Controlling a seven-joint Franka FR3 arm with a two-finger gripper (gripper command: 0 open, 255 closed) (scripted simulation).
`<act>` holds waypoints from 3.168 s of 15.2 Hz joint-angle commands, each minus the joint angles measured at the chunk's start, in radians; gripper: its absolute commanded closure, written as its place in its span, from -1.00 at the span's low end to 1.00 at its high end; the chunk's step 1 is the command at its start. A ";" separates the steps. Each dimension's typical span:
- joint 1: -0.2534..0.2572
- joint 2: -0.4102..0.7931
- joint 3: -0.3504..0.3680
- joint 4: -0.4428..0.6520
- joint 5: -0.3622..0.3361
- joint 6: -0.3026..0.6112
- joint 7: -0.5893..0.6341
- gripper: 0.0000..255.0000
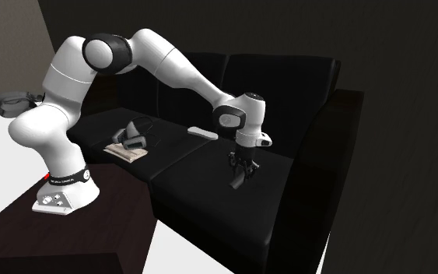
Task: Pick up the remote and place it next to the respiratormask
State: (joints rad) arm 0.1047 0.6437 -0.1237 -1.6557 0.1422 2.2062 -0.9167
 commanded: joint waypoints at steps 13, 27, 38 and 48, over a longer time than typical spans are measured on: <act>0.004 -0.056 -0.005 0.007 -0.009 -0.066 0.007 1.00; 0.009 -0.148 -0.015 0.059 -0.026 -0.209 0.022 1.00; 0.010 -0.196 -0.019 0.135 -0.037 -0.333 0.032 1.00; 0.008 -0.220 -0.022 0.230 -0.042 -0.450 0.040 1.00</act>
State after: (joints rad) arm 0.1122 0.4268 -0.1455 -1.4321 0.1006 1.7649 -0.8778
